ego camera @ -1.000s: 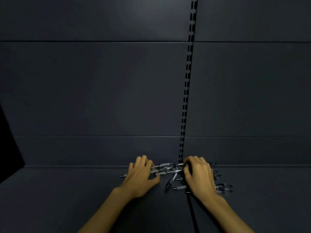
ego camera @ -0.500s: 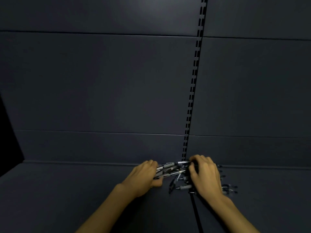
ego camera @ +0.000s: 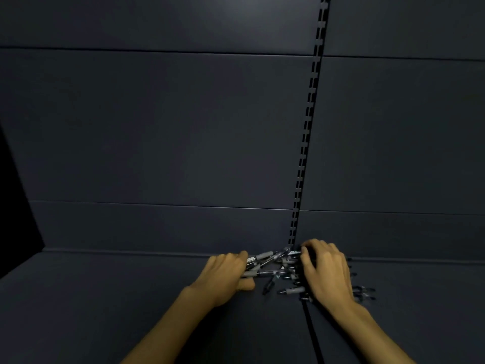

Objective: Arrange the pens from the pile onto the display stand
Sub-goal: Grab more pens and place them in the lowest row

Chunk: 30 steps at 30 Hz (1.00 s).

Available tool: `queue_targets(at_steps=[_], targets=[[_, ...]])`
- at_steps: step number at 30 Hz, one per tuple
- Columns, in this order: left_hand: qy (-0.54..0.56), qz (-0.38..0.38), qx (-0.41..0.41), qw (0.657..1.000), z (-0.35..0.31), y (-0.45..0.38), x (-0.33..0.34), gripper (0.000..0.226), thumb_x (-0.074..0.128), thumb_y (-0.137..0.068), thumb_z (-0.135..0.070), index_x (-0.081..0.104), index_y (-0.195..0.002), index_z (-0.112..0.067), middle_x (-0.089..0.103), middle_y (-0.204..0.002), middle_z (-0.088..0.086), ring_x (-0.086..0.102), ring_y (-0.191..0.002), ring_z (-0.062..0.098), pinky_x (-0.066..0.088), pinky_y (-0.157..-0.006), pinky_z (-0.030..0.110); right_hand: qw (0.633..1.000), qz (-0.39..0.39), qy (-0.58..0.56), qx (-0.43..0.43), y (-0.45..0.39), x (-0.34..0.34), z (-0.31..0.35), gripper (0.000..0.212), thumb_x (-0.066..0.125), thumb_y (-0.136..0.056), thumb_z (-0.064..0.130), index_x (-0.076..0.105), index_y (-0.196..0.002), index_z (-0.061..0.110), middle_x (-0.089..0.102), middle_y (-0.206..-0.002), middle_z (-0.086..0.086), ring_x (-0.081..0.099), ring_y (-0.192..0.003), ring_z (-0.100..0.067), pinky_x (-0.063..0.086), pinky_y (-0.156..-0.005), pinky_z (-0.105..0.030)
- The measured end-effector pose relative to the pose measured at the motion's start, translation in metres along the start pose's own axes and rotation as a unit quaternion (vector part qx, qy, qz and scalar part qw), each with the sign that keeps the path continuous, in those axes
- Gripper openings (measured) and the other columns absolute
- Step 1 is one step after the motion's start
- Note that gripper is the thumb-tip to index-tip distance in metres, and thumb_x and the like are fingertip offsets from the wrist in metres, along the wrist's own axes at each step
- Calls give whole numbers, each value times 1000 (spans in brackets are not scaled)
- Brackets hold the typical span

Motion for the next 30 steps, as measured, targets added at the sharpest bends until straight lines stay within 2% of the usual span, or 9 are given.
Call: queue_targets(at_steps=[4, 9, 11, 13, 16, 18, 22, 26, 30], targets=[[68, -28, -21, 997, 4, 3, -3, 26, 58, -87, -38, 44, -94, -17, 54, -85, -4, 53, -78, 22, 31, -65, 36, 999, -13, -49, 17, 0, -9, 7, 13, 54, -100, 24, 63, -106, 17, 69, -91, 0, 63, -87, -25, 46, -74, -35], [180, -109, -33, 977, -9, 5, -20, 22, 62, -80, -35, 42, -80, -26, 53, -74, -8, 52, -69, 15, 31, -57, 30, 969, 17, -247, 11, 3, -30, 46, 48, 45, -99, 45, 40, -143, 27, 64, -114, 15, 62, -104, 2, 43, -83, -5], [255, -139, -34, 956, -20, 7, -23, 22, 62, -74, -38, 42, -75, -32, 54, -69, -11, 52, -63, 7, 32, -52, 21, 955, 18, -297, 8, 1, -38, 60, 56, 43, -98, 47, 30, -149, 28, 62, -120, 12, 63, -105, 2, 46, -83, -7], [339, -177, -35, 923, -29, 9, -26, 20, 60, -69, -42, 50, -78, -27, 58, -68, -10, 55, -61, 7, 43, -53, 27, 941, -4, -339, 8, -5, -49, 71, 54, 42, -101, 39, 26, -151, 28, 59, -127, 6, 65, -101, -2, 50, -80, -9], [452, -246, -51, 856, -38, 14, -36, 18, 70, -75, -16, 52, -76, -20, 58, -63, -11, 50, -55, 5, 41, -52, 21, 929, -28, -368, -20, -20, -66, 89, 50, 45, -103, 30, 28, -150, 27, 52, -139, 8, 68, -102, -8, 57, -84, -23], [505, -271, -62, 817, -45, 17, -42, 19, 68, -78, -3, 53, -77, -15, 56, -63, -1, 45, -55, 4, 38, -52, 22, 929, -29, -367, -47, -28, -75, 102, 48, 48, -103, 28, 32, -149, 26, 48, -141, 10, 67, -105, -8, 57, -88, -29], [575, -276, -51, 769, -56, 16, -46, 14, 65, -88, -2, 62, -87, -15, 67, -77, 8, 63, -70, 23, 50, -61, 37, 939, -17, -326, -106, -38, -82, 130, 38, 53, -103, 28, 46, -140, 22, 49, -133, 11, 56, -115, 5, 47, -94, -15], [623, -271, -42, 733, -55, 16, -51, 30, 61, -96, -2, 66, -117, -23, 75, -105, -8, 70, -100, 8, 55, -79, 20, 943, 31, -297, -147, -40, -73, 147, 43, 52, -103, 24, 42, -145, 20, 48, -130, 11, 54, -119, 4, 38, -94, -5], [632, -276, -52, 722, -49, 17, -52, 37, 57, -99, -3, 60, -130, -24, 73, -115, -5, 69, -106, 8, 55, -78, 18, 951, 34, -247, -184, -39, -66, 152, 40, 46, -106, 17, 42, -145, 22, 49, -123, 12, 50, -113, 5, 36, -91, -5]])
Point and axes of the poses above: each hand's wrist, its own y-axis away from the middle knuckle, its own x-axis out of the palm, z = x × y, the point moved 5 cm from there along -y, towards the middle knuckle
